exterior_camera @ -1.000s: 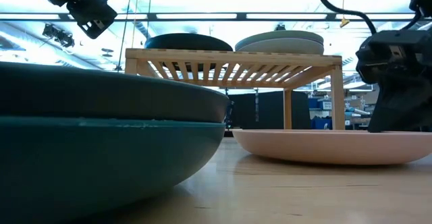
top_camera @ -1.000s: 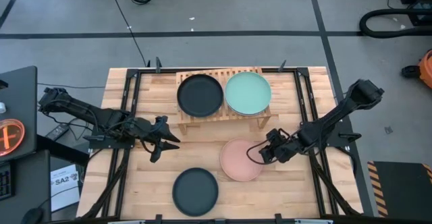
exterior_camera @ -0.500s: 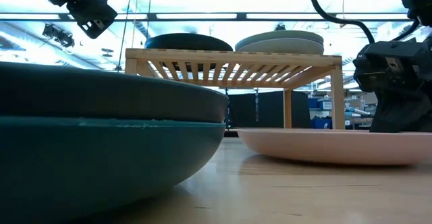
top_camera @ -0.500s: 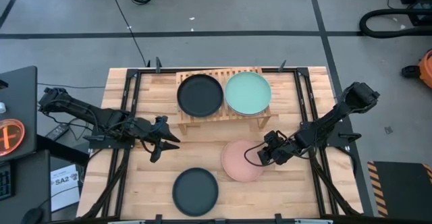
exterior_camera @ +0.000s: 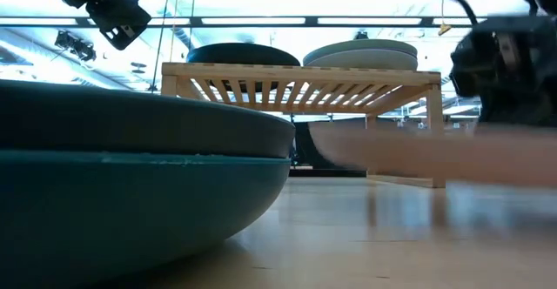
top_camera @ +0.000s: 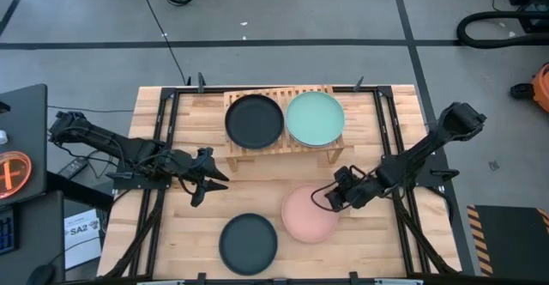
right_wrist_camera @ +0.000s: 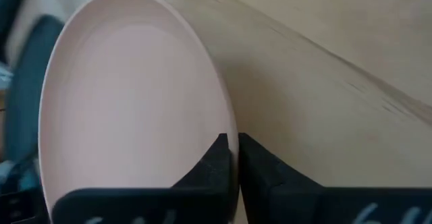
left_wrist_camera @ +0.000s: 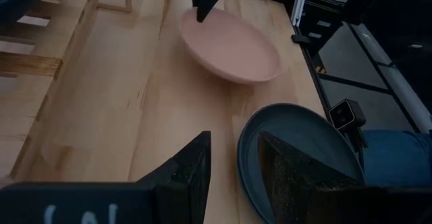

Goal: Place and stack plates onto a shelf
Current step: Stack the pink plate on top of the black plate on shelf

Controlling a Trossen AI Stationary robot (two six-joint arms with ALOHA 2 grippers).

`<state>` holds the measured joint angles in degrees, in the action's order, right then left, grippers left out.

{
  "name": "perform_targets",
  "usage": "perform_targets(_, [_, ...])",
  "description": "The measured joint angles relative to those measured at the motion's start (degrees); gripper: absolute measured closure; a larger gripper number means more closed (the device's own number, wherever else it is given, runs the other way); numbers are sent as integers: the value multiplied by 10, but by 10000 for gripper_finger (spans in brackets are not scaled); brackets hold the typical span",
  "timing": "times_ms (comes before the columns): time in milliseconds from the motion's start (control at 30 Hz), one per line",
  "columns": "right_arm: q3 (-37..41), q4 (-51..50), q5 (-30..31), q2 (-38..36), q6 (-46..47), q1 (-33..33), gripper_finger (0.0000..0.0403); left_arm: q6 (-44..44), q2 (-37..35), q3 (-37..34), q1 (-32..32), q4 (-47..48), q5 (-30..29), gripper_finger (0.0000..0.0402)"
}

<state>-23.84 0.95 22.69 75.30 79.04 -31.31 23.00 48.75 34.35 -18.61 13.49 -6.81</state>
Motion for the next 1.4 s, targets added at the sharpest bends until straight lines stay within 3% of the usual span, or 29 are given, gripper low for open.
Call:
perform_targets(267, [-42, 1, 2, -44, -68, 0, 381, 0, 0, 0, 0, -9, 0, 273])
perform_targets(567, [-138, 3, 22, -59, -217, 0, 382, 0, -1, 0, 0, -41, 0, 273])
perform_targets(900, [-255, 6, 169, -60, -448, 3, 382, -25, -1, 0, 0, -177, -37, 273])
perform_targets(1067, [-292, 22, 298, -60, -580, 9, 382, -88, -1, 0, 0, -274, -62, 273])
perform_targets(1233, [-298, 133, 431, -60, -735, 26, 382, -180, -1, 0, 0, -361, -148, 273])
perform_targets(1400, [-298, 218, 452, -60, -837, 59, 382, -280, -1, 1, 0, -421, -261, 273])
